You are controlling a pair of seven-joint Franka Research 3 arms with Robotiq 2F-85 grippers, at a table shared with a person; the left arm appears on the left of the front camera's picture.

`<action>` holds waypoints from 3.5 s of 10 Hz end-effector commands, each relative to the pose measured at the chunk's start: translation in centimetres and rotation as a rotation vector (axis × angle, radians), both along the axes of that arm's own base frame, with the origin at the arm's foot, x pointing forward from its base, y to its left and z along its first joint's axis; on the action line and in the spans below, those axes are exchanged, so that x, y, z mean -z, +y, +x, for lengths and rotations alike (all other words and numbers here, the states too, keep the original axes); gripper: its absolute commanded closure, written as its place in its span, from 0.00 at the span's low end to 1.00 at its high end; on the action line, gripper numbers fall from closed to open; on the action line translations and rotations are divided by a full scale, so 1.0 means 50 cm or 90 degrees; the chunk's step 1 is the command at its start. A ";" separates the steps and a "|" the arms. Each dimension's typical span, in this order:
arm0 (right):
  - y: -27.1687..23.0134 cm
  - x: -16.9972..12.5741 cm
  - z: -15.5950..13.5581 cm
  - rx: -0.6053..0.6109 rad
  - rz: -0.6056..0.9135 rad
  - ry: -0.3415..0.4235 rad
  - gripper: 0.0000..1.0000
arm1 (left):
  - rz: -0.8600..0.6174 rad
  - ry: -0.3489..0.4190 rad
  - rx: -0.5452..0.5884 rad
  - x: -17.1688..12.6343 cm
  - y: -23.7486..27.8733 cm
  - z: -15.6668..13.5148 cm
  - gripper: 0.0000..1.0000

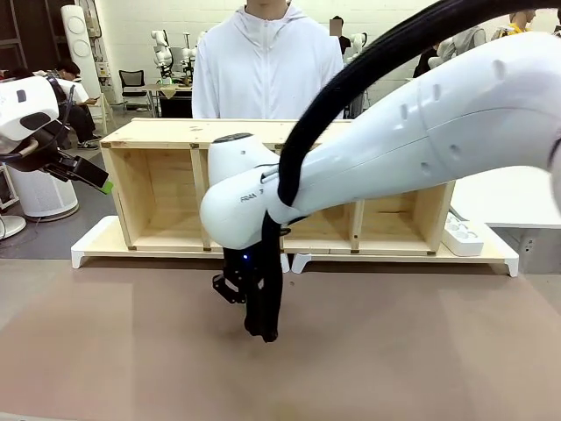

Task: Perform cable management.
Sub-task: Pull the grasped Power Cable to the location of the Power Strip.

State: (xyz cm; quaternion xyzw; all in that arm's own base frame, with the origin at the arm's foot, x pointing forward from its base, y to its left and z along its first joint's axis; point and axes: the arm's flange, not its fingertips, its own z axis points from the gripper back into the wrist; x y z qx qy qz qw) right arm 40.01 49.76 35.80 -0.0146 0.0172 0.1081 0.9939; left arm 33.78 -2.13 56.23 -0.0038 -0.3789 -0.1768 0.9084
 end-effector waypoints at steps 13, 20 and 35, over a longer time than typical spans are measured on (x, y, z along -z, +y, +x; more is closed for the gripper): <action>-0.171 -0.020 -0.146 0.153 0.010 -0.022 0.94 | -0.009 0.004 -0.008 0.001 0.000 0.001 0.00; -0.438 -0.053 -0.346 0.159 0.013 0.045 0.94 | -0.009 0.004 -0.008 0.001 0.000 0.001 0.00; -0.840 -0.241 -0.193 0.383 -0.095 -0.169 0.94 | -0.009 0.004 -0.008 0.001 0.000 0.001 0.00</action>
